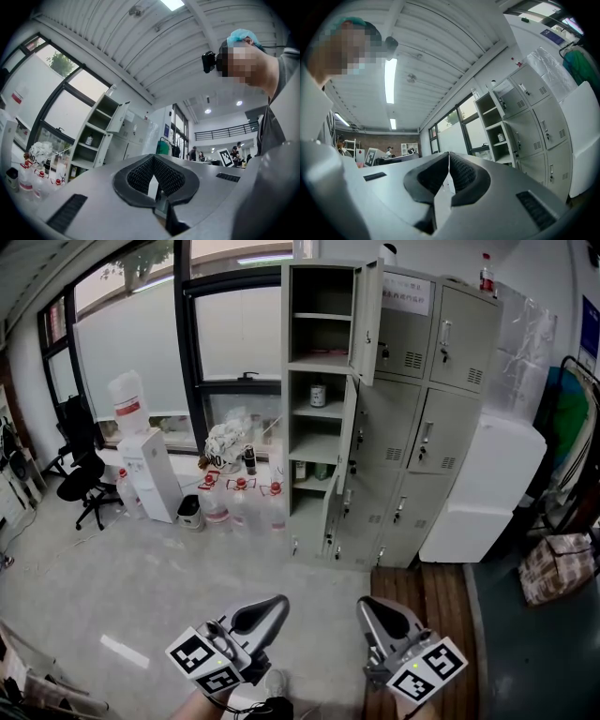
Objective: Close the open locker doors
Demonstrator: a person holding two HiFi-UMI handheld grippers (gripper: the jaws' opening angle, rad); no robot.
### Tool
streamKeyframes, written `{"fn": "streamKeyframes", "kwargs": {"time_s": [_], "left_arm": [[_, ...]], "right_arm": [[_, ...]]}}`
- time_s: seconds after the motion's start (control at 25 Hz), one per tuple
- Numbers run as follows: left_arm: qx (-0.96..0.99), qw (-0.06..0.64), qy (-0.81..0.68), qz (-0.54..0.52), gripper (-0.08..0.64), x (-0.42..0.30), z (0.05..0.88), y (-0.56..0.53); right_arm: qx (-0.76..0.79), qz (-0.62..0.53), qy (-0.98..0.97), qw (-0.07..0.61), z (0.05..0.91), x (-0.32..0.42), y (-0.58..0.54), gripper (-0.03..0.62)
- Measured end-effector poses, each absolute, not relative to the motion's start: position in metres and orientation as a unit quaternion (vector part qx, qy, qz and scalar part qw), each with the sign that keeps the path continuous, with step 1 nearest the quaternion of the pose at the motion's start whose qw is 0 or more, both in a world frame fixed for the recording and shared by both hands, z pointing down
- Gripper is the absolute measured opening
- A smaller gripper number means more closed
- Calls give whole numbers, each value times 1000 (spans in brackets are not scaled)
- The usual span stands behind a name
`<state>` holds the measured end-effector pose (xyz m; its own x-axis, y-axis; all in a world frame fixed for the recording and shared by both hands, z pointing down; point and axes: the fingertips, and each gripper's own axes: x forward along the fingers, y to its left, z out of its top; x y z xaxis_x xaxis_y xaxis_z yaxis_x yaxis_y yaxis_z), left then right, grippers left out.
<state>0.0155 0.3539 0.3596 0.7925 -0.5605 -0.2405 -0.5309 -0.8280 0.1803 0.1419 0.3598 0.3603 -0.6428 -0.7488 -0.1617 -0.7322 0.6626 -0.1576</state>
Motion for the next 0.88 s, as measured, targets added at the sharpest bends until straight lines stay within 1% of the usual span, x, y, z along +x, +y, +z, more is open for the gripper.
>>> {"fn": "streamKeyframes", "kwargs": {"time_s": [0.48, 0.88], "left_arm": [[947, 48, -282, -148, 9, 2, 355, 297], [948, 48, -273, -156, 9, -16, 356, 210]], "right_arm": [[-414, -37, 903, 107, 356, 128, 304, 14], [-417, -35, 902, 102, 358, 109, 221, 14]]}}
